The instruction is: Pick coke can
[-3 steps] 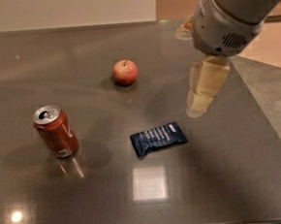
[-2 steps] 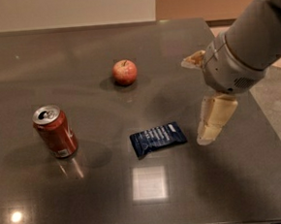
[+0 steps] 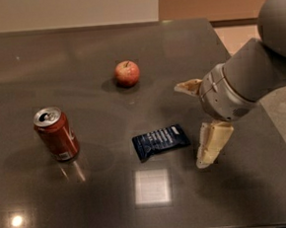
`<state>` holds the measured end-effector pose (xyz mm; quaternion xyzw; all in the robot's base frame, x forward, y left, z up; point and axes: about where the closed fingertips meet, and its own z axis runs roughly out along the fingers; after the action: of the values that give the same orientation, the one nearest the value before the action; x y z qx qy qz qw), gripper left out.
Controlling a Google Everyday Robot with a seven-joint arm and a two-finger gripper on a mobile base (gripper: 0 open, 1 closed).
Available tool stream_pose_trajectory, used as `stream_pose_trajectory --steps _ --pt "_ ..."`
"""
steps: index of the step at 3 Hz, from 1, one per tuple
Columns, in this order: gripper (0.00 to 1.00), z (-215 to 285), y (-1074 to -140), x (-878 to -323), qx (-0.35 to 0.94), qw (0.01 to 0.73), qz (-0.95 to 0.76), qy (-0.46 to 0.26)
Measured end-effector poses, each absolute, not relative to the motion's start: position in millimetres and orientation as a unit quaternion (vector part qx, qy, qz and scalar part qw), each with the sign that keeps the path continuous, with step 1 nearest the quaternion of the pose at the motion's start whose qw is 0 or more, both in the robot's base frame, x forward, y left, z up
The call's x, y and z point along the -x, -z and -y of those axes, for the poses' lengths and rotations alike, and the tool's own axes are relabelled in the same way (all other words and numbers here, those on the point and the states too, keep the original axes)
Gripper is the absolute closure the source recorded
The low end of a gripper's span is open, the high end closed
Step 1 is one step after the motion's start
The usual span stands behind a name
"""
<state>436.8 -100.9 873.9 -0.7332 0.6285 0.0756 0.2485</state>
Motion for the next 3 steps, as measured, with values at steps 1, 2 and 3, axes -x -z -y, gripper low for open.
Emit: stream_pose_trajectory --steps 1,2,3 --pt "0.00 92 -881 -439 0.741 0.262 -0.612 -0.091" --pt "0.00 78 -891 -444 0.746 0.274 -0.597 -0.111" --pt "0.00 57 -901 -450 0.753 0.279 -0.582 -0.127"
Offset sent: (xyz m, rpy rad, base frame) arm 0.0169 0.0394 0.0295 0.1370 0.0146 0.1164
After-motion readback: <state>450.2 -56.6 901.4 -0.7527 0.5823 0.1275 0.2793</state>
